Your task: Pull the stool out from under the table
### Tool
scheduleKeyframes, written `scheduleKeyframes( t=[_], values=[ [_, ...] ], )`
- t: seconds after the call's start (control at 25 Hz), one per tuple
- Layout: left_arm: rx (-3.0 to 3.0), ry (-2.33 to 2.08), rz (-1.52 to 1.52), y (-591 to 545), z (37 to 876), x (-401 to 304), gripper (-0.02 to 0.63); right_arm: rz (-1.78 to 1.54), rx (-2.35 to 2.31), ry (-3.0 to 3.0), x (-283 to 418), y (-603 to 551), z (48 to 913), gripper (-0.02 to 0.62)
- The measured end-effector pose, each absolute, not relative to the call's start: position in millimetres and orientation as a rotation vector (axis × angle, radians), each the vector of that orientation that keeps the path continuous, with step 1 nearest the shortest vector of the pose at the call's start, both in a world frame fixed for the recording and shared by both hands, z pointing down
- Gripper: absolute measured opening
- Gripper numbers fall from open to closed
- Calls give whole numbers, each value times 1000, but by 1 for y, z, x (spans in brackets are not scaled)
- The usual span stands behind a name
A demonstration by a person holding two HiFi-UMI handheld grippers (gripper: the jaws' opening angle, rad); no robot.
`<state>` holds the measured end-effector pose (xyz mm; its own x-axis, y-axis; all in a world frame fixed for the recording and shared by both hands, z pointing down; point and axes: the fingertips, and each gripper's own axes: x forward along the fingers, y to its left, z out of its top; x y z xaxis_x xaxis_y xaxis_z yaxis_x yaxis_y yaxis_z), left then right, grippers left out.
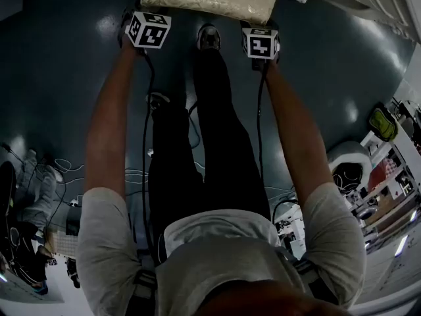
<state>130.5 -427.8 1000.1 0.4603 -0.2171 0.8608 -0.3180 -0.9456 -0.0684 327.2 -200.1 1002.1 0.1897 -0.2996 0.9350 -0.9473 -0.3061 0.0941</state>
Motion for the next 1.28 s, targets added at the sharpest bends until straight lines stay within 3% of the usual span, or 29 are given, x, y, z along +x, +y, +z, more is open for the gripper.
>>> scheduleKeyframes(
  t=[1.28],
  values=[
    [2435, -366, 1678, -312, 1002, 25, 325, 1301, 1573, -1062, 223, -83, 1004, 284]
  ],
)
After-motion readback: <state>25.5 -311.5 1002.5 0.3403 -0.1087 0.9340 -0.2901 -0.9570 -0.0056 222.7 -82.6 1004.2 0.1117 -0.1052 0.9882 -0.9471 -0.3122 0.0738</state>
